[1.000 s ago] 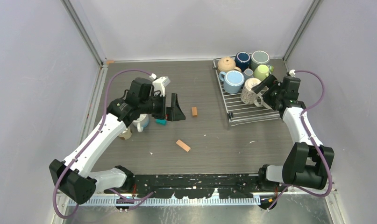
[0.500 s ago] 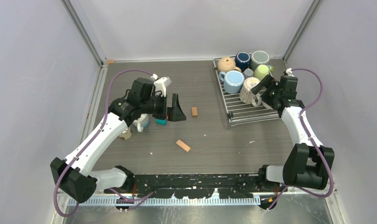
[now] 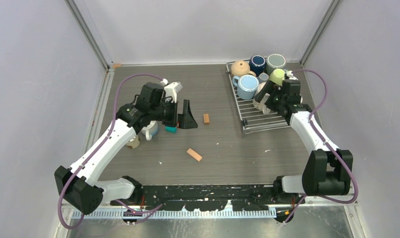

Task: Unload the cups from the dish rack
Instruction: Adjust the cup in the dish rack, then unload the cup from the dish rack.

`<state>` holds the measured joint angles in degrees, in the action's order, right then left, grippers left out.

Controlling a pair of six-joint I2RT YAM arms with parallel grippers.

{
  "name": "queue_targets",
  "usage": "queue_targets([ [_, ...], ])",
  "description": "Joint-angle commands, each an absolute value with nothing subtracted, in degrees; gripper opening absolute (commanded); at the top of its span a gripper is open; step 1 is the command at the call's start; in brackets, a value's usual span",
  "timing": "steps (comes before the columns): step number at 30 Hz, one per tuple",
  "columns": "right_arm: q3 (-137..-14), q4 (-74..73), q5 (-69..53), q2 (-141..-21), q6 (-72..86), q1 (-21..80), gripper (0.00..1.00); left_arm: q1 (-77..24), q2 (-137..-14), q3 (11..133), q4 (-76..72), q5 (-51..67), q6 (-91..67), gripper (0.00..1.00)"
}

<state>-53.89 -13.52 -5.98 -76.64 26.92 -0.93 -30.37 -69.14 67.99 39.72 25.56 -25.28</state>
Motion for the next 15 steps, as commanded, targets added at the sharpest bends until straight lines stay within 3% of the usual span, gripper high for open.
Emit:
queue_targets([
  [1,-56.3,-13.2,-2.5,-76.7,27.9,2.9,1.0,-30.8,-68.8,67.6,38.3,25.5,-24.9,1.0],
  [9,-61.3,-21.9,8.8,-80.8,26.1,6.9,0.99,-30.8,-69.2,67.4,38.2,25.5,-25.0,1.0],
  [15,-63.4,-24.9,14.5,-83.3,25.6,6.9,0.92,-30.8,-69.1,67.2,38.2,25.5,-25.0,1.0],
])
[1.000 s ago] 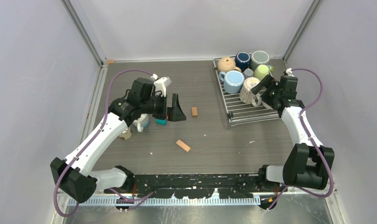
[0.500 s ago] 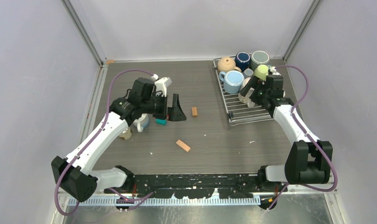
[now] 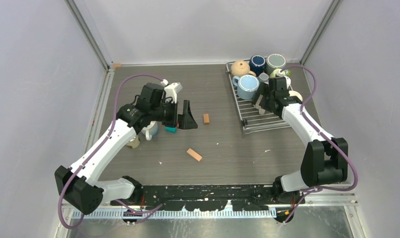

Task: Unload the cups from the dish rack
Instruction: Unload the cup from the dish rack.

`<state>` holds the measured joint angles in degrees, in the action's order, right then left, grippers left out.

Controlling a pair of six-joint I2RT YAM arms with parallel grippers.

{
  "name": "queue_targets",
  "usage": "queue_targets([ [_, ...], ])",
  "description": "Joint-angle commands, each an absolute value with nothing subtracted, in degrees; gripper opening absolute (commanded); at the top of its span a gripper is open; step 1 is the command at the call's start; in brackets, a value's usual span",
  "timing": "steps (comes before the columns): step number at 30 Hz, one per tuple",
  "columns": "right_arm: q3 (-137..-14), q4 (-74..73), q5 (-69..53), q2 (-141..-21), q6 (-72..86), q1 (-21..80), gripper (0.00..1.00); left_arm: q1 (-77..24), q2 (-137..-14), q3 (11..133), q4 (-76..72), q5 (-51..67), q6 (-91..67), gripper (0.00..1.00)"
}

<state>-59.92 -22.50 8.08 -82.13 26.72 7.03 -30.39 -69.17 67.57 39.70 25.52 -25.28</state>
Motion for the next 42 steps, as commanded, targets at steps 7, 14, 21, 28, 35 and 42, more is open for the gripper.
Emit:
queue_targets([
  [7,-62.5,-22.8,15.0,-84.9,23.3,7.6,0.84,-30.7,-69.3,67.3,38.2,25.5,-25.1,1.0],
  [14,-57.5,-16.1,16.4,-84.3,21.3,8.3,0.78,-30.7,-69.5,67.2,38.2,25.5,-25.1,1.0],
  [21,-53.1,-8.2,19.5,-83.9,18.1,10.8,0.72,-30.8,-69.7,67.1,38.2,25.5,-25.2,1.0],
  [28,-51.7,-1.6,20.5,-87.0,15.4,10.8,0.59,-30.8,-69.7,67.1,38.6,25.5,-25.1,1.0],
  [35,-52.0,-0.3,20.2,-89.1,15.7,11.0,0.55,-30.7,-69.6,67.1,39.2,25.1,-24.9,1.0],
  [42,-51.6,-0.2,21.0,-89.6,15.8,11.3,0.5,-30.8,-69.9,67.1,39.4,25.0,-24.9,1.0],
])
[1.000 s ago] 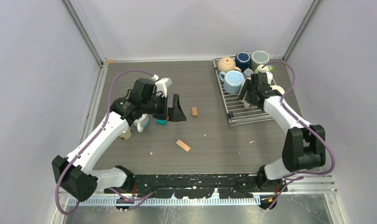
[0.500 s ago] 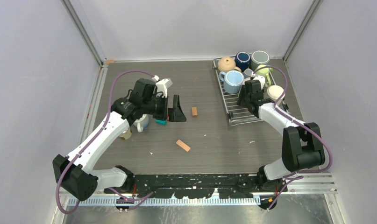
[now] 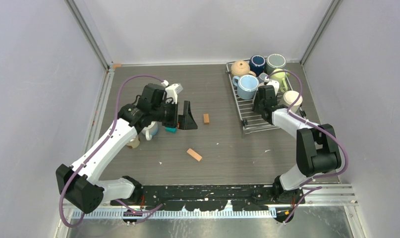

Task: Unload the cups from the dish rack
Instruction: Unload the cup from the dish rack.

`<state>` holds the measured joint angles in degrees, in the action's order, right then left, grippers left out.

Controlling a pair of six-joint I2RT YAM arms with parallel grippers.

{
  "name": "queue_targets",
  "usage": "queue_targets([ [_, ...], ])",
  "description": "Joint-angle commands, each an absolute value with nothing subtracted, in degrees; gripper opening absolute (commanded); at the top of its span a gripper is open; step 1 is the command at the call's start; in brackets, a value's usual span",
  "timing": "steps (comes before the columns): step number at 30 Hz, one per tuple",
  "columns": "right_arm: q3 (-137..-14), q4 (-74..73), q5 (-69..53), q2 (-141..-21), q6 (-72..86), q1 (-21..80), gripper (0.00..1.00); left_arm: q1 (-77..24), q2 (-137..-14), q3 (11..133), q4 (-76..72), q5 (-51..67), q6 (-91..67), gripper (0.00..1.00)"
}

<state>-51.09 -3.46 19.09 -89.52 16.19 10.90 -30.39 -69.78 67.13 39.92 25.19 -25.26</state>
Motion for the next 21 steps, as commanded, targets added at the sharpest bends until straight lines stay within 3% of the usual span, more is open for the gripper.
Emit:
queue_targets([
  [1,-51.6,-0.2,21.1,-89.6,15.8,11.4,0.5,-30.8,-69.9,67.2,39.4,25.0,-24.9,1.0],
  [5,-51.9,-0.5,21.4,-89.7,15.8,11.6,0.42,-30.8,-69.8,67.2,39.5,24.8,-24.9,1.0],
  [7,-52.0,-0.8,21.8,-89.3,15.8,11.9,0.33,-30.8,-69.7,67.3,39.5,24.8,-24.9,1.0],
  [9,-51.9,-1.3,22.6,-88.4,15.8,12.3,0.17,-30.8,-69.8,67.2,39.5,24.7,-24.9,1.0],
  [13,-52.7,-3.0,24.3,-86.5,15.5,13.2,0.01,-30.7,-69.6,67.1,39.4,24.4,-25.1,1.0],
  [21,-53.8,-5.6,27.4,-80.7,15.7,15.1,0.01,-30.8,-69.4,67.2,39.0,23.6,-26.1,1.0],
])
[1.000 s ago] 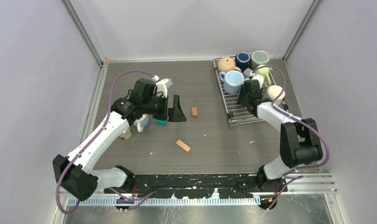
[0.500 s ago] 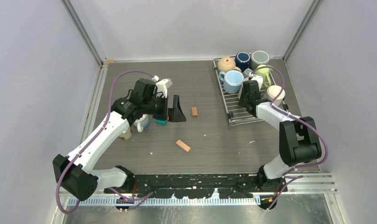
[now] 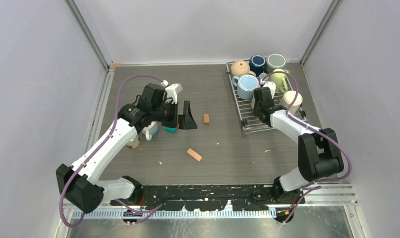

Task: Unload the cups from the dish rack
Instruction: Unload the cup from the dish rack.

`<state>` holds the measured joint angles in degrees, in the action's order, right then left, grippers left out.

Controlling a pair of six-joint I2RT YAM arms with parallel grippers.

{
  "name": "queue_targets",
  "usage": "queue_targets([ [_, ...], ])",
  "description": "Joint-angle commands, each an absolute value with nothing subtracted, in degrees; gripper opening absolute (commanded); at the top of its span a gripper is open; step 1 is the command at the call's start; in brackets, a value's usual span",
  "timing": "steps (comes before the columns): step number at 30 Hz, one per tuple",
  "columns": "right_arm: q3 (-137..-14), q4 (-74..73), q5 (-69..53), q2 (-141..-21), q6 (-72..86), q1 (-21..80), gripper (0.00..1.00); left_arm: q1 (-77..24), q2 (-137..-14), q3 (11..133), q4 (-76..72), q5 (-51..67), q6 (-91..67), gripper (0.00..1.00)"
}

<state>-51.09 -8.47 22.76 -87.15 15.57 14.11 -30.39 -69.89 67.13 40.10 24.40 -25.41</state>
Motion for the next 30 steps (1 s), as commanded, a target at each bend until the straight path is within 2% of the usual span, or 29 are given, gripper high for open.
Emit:
queue_targets([
  [1,-54.1,-5.9,27.8,-80.0,15.9,15.2,0.01,-30.8,-69.3,67.2,39.0,23.5,-26.3,1.0],
  [19,-59.5,-16.0,30.2,-71.4,18.6,15.7,0.01,-30.7,-68.6,67.2,34.1,23.9,-34.0,1.0],
  [30,-63.3,-25.6,18.7,-63.9,25.0,16.8,0.01,-30.7,-68.9,68.6,29.4,24.2,-39.4,1.0],
])
